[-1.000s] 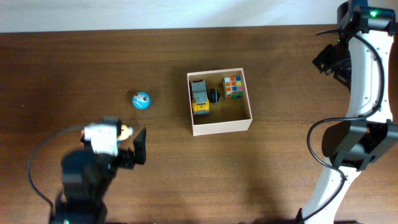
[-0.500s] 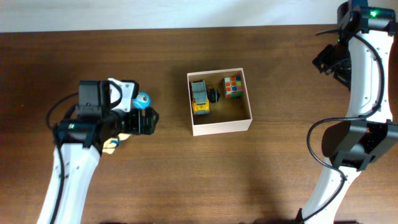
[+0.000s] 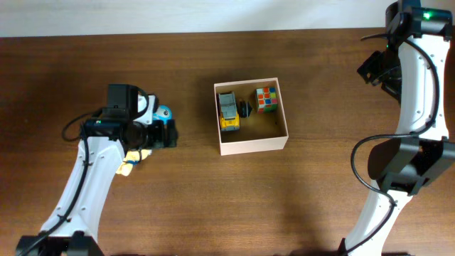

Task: Pack container
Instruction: 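Lower the left gripper and close it on the plush chick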

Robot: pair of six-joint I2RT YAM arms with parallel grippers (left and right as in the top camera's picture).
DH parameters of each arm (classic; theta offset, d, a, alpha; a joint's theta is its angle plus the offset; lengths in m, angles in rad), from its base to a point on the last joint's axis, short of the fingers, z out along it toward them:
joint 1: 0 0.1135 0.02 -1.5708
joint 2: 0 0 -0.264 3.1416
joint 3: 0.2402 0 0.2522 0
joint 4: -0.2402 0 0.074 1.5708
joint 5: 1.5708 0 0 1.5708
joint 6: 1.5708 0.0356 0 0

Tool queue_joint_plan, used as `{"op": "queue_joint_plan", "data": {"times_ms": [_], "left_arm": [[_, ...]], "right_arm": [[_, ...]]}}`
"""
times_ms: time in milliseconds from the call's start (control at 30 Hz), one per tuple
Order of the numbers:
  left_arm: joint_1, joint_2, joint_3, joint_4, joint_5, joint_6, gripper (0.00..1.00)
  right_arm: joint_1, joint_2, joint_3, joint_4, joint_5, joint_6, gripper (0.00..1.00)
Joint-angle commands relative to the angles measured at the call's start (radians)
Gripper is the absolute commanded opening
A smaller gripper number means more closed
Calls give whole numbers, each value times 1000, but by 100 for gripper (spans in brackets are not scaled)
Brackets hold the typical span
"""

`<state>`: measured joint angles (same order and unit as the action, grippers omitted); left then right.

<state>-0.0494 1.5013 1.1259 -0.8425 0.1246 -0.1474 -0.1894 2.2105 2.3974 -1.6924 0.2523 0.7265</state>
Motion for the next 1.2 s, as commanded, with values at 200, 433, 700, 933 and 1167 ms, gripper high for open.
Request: {"op": "queue_joint_plan", "data": {"times_ms": [200, 433, 700, 933, 1167], "left_arm": [[0, 27, 20, -23, -513, -182, 99], [0, 42, 9, -22, -664, -182, 99], [0, 172, -46, 32, -618, -181, 99], [0, 286, -46, 61, -586, -177, 99], [0, 312, -46, 72, -487, -177, 65]], "right_arm": [[-5, 1, 16, -2, 2, 8, 99], [-5, 1, 16, -2, 2, 8, 99], [-5, 1, 16, -2, 2, 8, 99], [-5, 1, 16, -2, 2, 8, 99], [-5, 1, 16, -2, 2, 8, 99]]}}
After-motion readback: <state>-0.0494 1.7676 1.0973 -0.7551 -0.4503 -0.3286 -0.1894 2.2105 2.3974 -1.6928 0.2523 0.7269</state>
